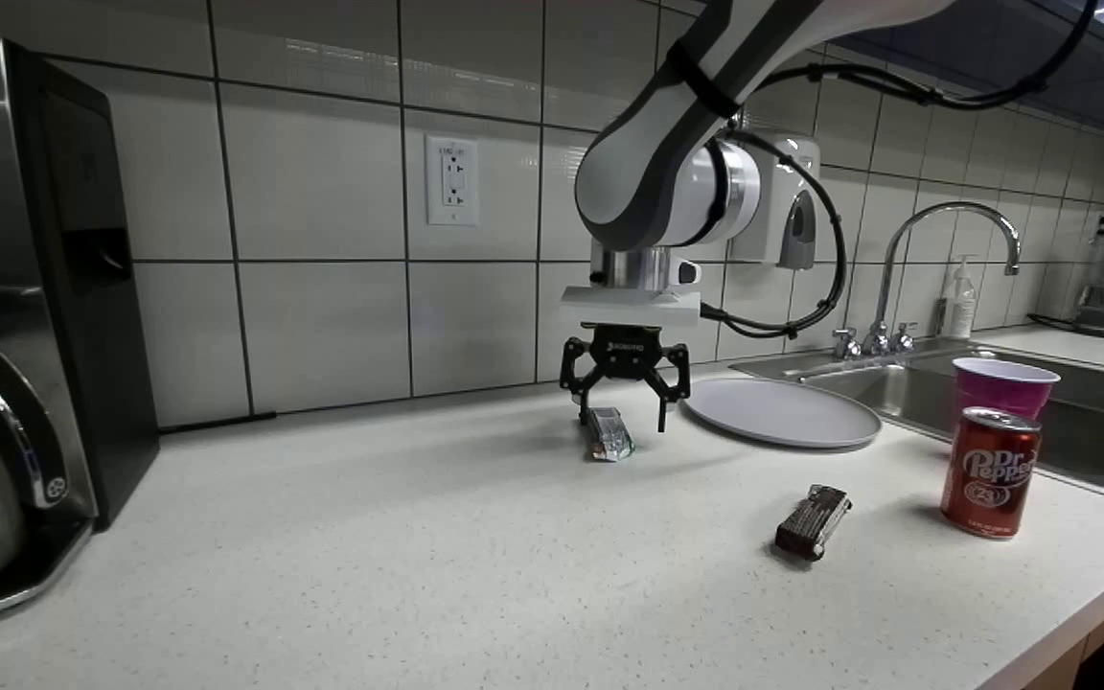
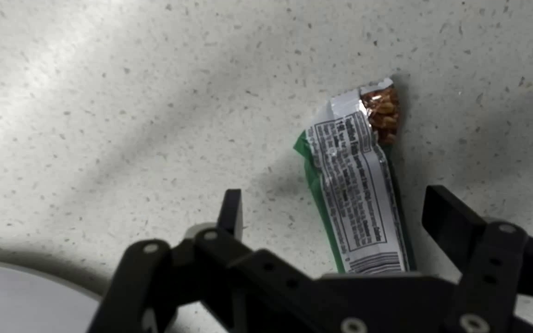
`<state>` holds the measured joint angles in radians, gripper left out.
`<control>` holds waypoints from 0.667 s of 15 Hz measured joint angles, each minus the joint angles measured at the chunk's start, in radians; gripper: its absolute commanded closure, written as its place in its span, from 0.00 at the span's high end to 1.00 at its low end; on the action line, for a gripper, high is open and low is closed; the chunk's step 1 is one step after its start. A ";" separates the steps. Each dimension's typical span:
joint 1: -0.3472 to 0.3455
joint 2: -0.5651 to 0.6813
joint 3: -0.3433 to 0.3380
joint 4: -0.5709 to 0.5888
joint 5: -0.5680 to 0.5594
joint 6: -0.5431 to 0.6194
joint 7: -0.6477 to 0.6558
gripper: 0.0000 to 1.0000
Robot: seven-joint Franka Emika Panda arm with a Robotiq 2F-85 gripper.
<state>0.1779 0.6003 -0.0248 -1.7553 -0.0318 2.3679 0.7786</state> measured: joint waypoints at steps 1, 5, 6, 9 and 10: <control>0.000 0.001 0.000 0.000 0.000 0.000 -0.002 0.74; -0.001 0.004 0.000 0.000 0.001 0.000 -0.007 0.42; -0.001 0.004 0.000 0.001 0.002 0.000 -0.008 0.33; -0.001 0.004 0.000 0.001 0.006 0.000 -0.011 0.19; -0.001 0.005 0.000 0.002 0.007 0.000 -0.013 0.18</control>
<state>0.1768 0.6048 -0.0252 -1.7538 -0.0246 2.3679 0.7656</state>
